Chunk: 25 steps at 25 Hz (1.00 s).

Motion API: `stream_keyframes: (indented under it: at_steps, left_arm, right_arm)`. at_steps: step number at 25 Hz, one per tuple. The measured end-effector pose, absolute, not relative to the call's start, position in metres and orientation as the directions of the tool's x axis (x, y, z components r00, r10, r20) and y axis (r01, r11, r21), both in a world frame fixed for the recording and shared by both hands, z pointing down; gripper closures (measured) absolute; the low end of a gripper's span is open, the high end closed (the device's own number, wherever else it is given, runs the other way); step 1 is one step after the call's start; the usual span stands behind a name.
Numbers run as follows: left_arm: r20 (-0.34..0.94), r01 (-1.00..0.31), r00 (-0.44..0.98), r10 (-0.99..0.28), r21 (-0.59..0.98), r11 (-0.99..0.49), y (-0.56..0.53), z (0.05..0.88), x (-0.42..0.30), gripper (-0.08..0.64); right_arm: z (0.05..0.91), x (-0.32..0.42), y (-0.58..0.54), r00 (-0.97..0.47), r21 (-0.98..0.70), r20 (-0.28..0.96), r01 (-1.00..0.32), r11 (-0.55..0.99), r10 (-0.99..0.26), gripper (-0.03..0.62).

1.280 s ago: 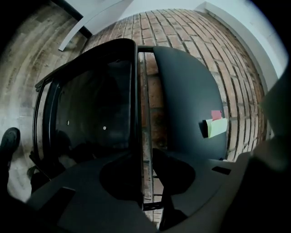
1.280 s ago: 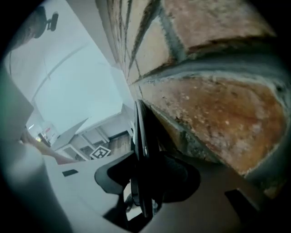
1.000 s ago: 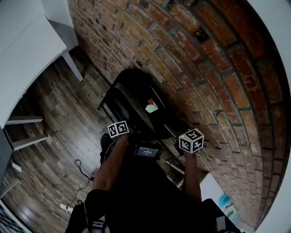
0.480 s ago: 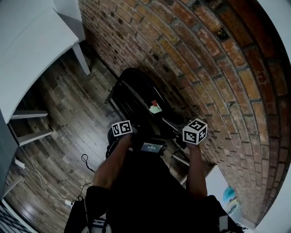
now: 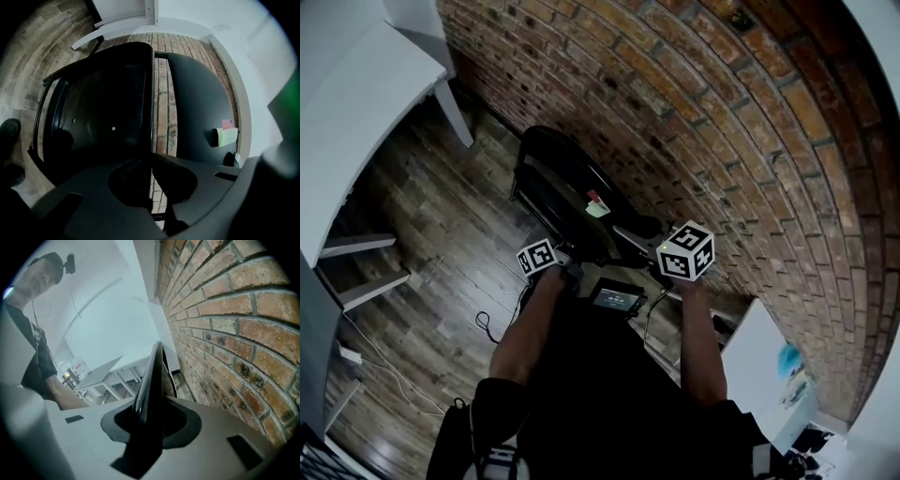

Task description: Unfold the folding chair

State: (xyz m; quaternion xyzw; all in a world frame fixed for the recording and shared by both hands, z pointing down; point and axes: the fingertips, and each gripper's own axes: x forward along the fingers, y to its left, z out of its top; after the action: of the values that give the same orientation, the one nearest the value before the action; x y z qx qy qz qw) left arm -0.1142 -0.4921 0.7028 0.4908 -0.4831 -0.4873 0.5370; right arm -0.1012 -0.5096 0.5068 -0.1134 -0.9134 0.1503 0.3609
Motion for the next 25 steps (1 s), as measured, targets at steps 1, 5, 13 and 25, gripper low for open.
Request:
stream_keyframes:
  at_steps: [1, 5, 13, 25]
  left_arm:
    - [0.039, 0.041, 0.053, -0.998, 0.998, 0.041, -0.486, 0.704, -0.115, 0.526]
    - [0.03, 0.015, 0.024, -0.999, 0.999, 0.03, -0.467, 0.705, -0.118, 0.526]
    - [0.063, -0.019, 0.023, -0.998, 0.998, 0.062, -0.437, 0.703, -0.118, 0.525]
    - [0.019, 0.038, 0.031, -0.999, 0.999, 0.021, -0.371, 0.704, -0.09, 0.523]
  right_arm:
    - [0.507, -0.101, -0.503, -0.715, -0.354, 0.626, 0.096, 0.93, 0.312, 0.477]
    - [0.508, -0.103, -0.483, -0.711, -0.36, 0.63, 0.092, 0.928, 0.314, 0.476]
    - [0.504, -0.105, -0.439, -0.7, -0.322, 0.65, 0.1, 0.941, 0.296, 0.468]
    - [0.507, -0.08, -0.364, -0.69, -0.263, 0.678, 0.094, 0.96, 0.253, 0.47]
